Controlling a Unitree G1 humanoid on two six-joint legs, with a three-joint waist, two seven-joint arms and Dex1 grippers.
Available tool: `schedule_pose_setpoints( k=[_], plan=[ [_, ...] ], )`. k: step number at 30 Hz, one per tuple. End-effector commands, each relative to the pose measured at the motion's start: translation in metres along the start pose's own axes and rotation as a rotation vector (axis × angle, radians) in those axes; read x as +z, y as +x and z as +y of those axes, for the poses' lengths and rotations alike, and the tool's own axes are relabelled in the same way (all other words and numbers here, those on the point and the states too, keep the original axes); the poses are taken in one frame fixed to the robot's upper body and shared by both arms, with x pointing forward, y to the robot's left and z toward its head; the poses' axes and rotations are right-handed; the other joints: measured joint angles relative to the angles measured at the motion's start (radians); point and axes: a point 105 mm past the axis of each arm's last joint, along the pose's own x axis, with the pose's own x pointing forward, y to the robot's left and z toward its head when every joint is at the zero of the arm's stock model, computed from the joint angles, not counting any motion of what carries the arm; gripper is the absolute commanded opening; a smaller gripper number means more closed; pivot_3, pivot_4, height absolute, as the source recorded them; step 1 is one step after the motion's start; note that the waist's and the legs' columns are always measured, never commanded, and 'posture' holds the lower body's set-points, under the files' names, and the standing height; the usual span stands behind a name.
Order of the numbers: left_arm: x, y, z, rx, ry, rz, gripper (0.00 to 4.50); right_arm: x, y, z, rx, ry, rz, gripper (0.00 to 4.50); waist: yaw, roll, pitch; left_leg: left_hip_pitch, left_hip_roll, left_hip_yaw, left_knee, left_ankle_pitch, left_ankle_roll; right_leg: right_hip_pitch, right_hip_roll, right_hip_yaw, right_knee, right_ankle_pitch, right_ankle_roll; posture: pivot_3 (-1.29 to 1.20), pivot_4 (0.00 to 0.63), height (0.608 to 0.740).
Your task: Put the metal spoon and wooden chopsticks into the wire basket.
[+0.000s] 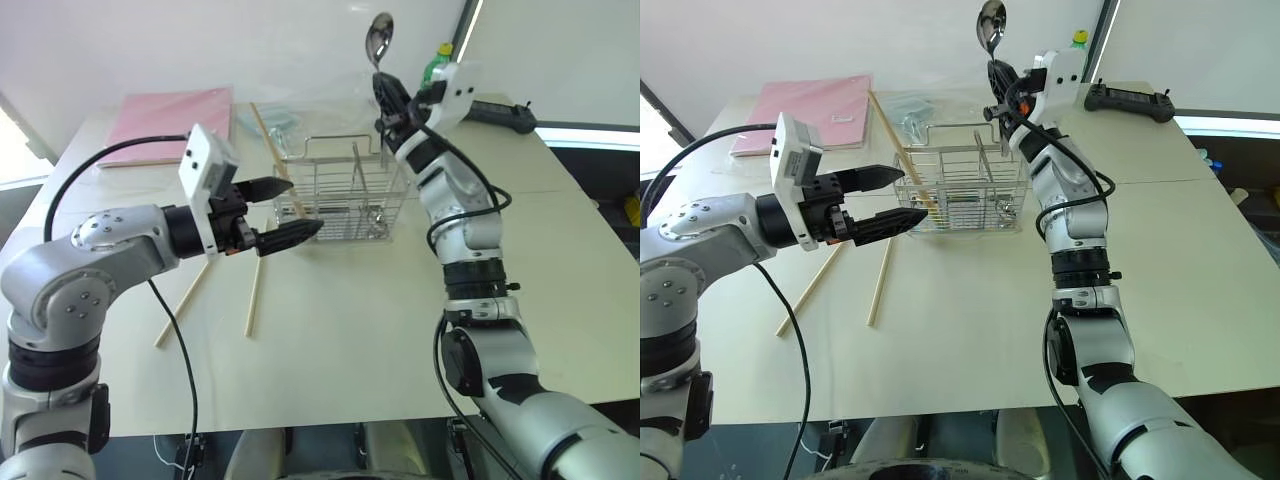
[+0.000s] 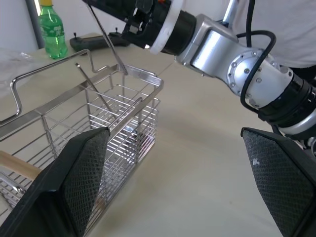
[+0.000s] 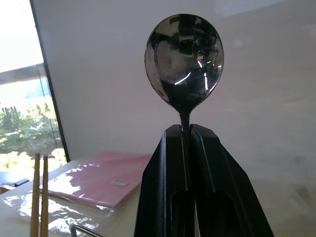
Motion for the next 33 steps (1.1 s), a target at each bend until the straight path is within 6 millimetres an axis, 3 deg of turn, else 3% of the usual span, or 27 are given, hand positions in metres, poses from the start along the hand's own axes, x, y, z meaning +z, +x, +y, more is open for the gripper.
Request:
schedule_pose_setpoints(
  k=[1,3,10,18,24,27,33],
  plan=[
    [0.014,-0.006,-0.003,0.003,0.054,-0.038,4.5,0.017,0.006,0.005,0.009,-0.021,-0.078,0.35,-0.001,0.0,0.0,0.0,0.0,0.0,0.0,0.0,0.0,0.0,0.0,0.0,0.0,0.0,0.0,0.0,0.15,0.728],
    [0.015,-0.006,-0.002,0.006,0.055,-0.037,4.5,0.016,0.005,0.003,-0.008,-0.013,-0.078,0.99,0.0,0.0,0.0,0.0,0.0,0.0,0.0,0.0,0.0,-0.001,0.0,0.0,0.001,0.0,0.0,0.0,0.15,0.728],
    [0.016,-0.004,0.0,0.006,0.057,-0.041,4.5,0.018,-0.001,-0.007,-0.041,-0.031,-0.069,4.47,0.0,0.0,0.0,0.0,0.0,0.0,0.0,0.001,-0.001,-0.001,0.0,0.0,0.002,0.0,0.0,0.0,0.15,0.728],
    [0.015,-0.001,0.002,-0.002,0.059,-0.043,4.5,0.033,-0.009,-0.02,-0.067,-0.072,-0.074,4.47,0.001,0.0,0.0,0.0,0.0,0.0,0.0,0.001,-0.001,-0.001,0.0,0.0,0.003,0.0,0.0,0.0,0.15,0.728],
    [0.015,-0.003,0.009,0.022,0.066,-0.037,4.5,0.08,-0.026,-0.01,0.166,-0.17,0.029,4.47,0.007,0.0,0.0,-0.001,0.0,0.0,0.0,0.001,-0.001,-0.002,0.0,0.0,0.002,0.0,0.0,0.0,0.15,0.728],
    [0.013,-0.006,0.018,0.056,0.07,-0.03,4.5,0.092,-0.046,-0.007,0.309,-0.267,0.168,4.47,0.006,0.0,0.0,-0.001,0.0,0.0,0.0,0.001,-0.001,-0.001,0.0,0.0,0.001,0.0,0.0,0.0,0.15,0.728],
    [0.007,-0.022,0.055,0.175,0.099,0.024,4.5,0.099,-0.109,0.01,0.657,-0.385,0.466,4.47,0.004,0.0,0.0,-0.001,0.0,0.001,-0.001,-0.001,0.001,0.0,0.0,0.0,-0.003,0.0,0.0,0.0,0.15,0.728]
  ],
)
